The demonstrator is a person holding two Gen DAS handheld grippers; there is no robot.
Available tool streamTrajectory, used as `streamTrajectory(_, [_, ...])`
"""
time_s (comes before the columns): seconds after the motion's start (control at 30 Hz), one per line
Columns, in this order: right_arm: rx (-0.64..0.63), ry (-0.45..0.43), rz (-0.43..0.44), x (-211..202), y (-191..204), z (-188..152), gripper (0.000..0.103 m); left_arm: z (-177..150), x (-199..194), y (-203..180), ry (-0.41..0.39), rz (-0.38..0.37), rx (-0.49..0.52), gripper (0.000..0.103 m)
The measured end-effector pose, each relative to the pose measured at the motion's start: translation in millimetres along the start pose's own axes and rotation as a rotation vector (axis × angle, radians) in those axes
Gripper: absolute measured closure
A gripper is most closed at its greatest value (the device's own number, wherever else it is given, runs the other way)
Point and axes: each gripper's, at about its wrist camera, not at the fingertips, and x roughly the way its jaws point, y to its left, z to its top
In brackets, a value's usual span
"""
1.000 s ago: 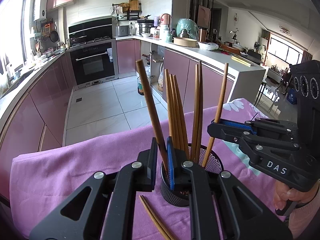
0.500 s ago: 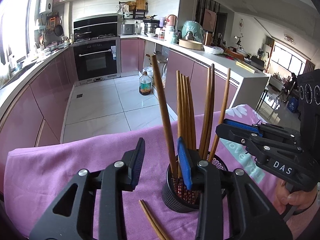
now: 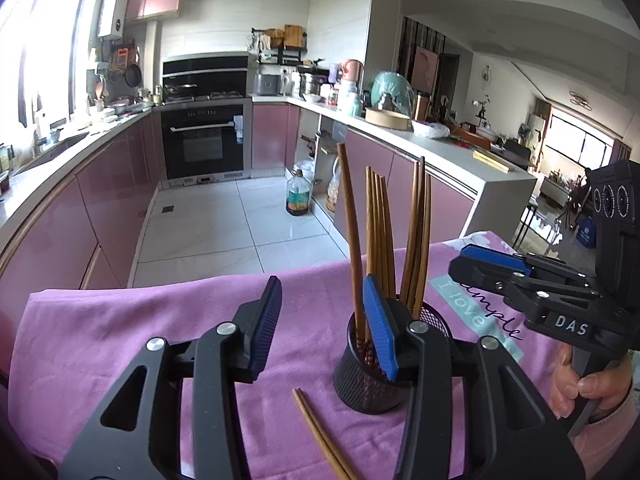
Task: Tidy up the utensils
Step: 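Move both open grippers back to the last chopsticks on the cloth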
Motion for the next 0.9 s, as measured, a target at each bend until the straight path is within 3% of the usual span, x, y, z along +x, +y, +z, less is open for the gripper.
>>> streamTrajectory(0.43, [-0.082, -0.006, 0.115, -32.9, 32.9, -22.2, 0.065, -39.9, -31.8, 9.0, 0.004, 0.042, -0.007, 0.047])
streamTrajectory(0.73, [-0.073, 0.129, 0.164, -11.6, 46.2, -62.6, 0.064, -95.0, -23.8, 9.2, 0.111, 0.054, -0.045, 0.047])
streamTrajectory(0.9, [-0.083, 0.204, 0.147, 2.0, 55.8, -89.3, 0.064, -124.1, -13.4, 14.1, 0.180, 0.064, -0.070, 0.047])
